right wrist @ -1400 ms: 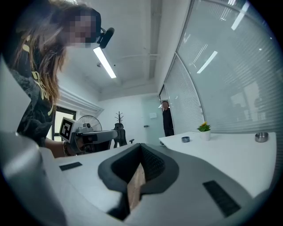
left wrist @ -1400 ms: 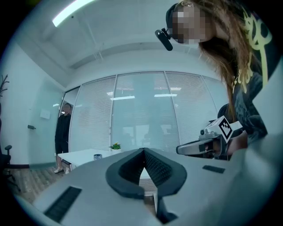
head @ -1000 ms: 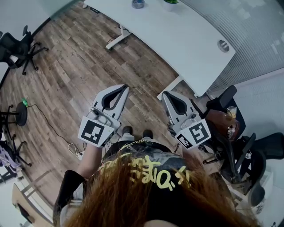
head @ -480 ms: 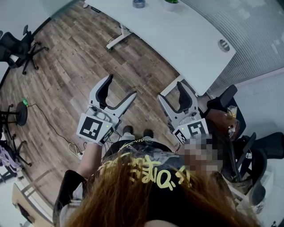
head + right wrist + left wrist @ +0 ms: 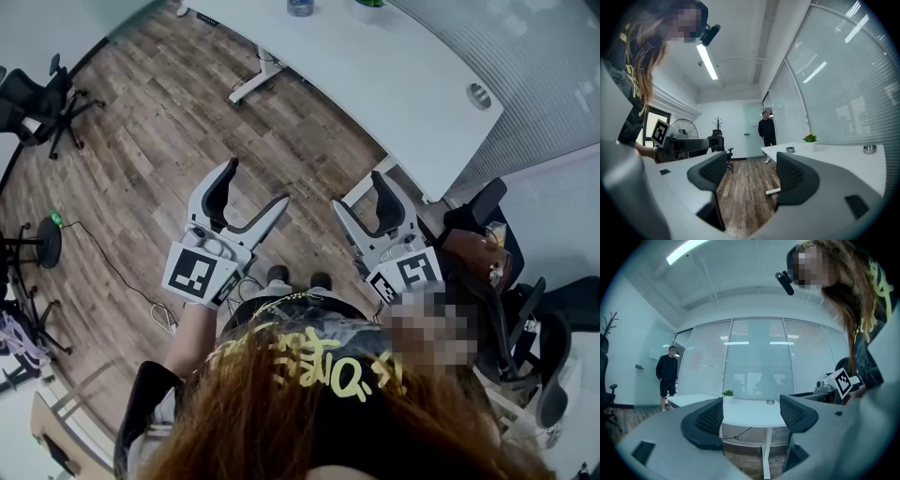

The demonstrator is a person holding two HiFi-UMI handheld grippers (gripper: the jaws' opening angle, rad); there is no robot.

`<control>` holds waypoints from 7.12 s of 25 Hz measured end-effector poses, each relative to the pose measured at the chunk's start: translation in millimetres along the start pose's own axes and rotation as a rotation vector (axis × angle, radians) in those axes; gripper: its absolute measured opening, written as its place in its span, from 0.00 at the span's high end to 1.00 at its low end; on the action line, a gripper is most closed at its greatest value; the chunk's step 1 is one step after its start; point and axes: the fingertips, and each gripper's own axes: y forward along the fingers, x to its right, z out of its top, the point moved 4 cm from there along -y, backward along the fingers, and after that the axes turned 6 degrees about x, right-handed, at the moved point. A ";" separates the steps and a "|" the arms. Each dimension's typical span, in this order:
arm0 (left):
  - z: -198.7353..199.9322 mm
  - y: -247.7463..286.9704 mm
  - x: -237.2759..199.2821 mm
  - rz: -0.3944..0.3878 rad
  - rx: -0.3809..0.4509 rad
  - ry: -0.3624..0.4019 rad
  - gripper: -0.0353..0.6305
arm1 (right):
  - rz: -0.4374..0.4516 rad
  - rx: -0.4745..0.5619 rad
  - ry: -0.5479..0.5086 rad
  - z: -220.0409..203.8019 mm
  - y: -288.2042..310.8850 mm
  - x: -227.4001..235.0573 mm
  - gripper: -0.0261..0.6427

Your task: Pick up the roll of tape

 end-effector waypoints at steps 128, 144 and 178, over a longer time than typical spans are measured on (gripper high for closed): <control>-163.1 537.1 -460.7 -0.800 -0.343 0.030 0.39 | -0.053 -0.380 -0.140 -124.4 553.2 358.8 0.49; -233.2 558.5 -444.3 -0.919 -0.598 0.262 0.40 | 0.063 -0.607 -0.128 -193.9 570.7 386.0 0.49; -190.5 549.7 -439.6 -0.896 -0.535 0.232 0.43 | 0.086 -0.509 -0.105 -152.4 572.7 371.4 0.49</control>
